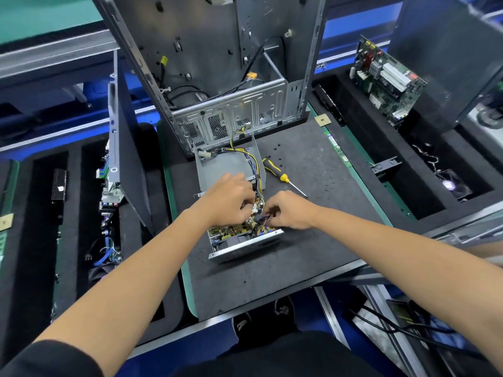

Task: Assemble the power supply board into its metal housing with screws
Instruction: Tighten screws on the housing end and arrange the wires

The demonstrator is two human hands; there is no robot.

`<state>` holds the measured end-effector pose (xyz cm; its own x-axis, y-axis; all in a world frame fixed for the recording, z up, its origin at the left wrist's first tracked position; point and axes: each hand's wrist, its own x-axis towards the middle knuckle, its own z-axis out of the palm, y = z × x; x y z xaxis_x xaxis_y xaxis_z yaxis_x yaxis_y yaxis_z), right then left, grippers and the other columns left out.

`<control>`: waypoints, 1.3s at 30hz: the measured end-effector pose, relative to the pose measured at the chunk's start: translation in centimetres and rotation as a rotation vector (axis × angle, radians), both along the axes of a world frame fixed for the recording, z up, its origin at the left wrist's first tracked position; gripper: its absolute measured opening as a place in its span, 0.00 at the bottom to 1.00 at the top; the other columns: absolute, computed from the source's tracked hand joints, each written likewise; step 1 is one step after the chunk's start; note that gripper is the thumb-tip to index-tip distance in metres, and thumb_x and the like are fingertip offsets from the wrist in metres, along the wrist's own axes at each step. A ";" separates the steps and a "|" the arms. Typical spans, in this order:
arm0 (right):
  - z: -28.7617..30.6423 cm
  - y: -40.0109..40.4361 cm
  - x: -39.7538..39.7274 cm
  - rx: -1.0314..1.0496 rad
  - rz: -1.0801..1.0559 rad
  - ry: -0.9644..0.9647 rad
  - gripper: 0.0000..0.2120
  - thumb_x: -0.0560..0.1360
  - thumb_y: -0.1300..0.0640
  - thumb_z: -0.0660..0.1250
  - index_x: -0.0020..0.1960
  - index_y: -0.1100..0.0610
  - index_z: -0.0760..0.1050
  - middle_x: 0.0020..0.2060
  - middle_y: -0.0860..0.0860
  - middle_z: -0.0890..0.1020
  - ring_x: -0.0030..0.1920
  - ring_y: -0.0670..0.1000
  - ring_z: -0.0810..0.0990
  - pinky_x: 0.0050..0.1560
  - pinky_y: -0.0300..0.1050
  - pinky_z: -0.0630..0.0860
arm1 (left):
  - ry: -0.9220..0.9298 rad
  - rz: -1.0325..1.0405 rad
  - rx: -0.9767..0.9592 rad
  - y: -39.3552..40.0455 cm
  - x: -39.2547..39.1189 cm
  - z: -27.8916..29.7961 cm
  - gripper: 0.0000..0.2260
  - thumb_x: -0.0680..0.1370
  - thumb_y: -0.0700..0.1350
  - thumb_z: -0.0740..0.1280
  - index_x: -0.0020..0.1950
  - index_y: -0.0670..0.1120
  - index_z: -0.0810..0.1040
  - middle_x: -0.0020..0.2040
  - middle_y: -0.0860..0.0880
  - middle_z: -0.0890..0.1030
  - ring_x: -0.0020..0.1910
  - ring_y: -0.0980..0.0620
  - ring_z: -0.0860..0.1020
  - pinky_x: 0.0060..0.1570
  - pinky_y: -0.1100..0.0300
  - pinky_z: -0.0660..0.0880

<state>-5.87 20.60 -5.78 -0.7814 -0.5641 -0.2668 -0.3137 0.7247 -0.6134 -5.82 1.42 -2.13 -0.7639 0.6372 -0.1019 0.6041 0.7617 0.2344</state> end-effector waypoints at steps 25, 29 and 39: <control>0.4 0.4 0.8 -0.059 0.017 -0.072 0.08 0.69 0.65 0.73 0.34 0.59 0.76 0.24 0.43 0.70 0.26 0.45 0.67 0.28 0.31 0.63 | 0.024 -0.008 -0.023 0.0 -0.1 -0.2 0.08 0.74 0.43 0.63 0.40 0.44 0.80 0.36 0.50 0.77 0.45 0.49 0.69 0.47 0.53 0.64; 0.2 0.3 0.6 -0.034 0.008 -0.093 0.06 0.68 0.63 0.73 0.34 0.59 0.78 0.25 0.45 0.73 0.26 0.45 0.66 0.28 0.30 0.64 | 0.023 -0.010 -0.026 0.0 -0.2 -0.2 0.08 0.74 0.43 0.62 0.40 0.44 0.80 0.36 0.50 0.77 0.44 0.49 0.69 0.46 0.53 0.64; 0.2 0.2 0.7 -0.065 -0.026 -0.127 0.11 0.68 0.66 0.72 0.34 0.53 0.75 0.25 0.43 0.74 0.25 0.41 0.68 0.29 0.30 0.65 | 0.028 -0.015 -0.033 -0.1 -0.3 -0.4 0.09 0.74 0.44 0.62 0.40 0.44 0.80 0.37 0.50 0.77 0.44 0.50 0.68 0.47 0.54 0.64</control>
<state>-5.13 20.79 -5.58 -0.7582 -0.5635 -0.3279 -0.2123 0.6890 -0.6930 -6.16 1.29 -2.58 -0.7573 0.6451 -0.1018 0.6212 0.7596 0.1926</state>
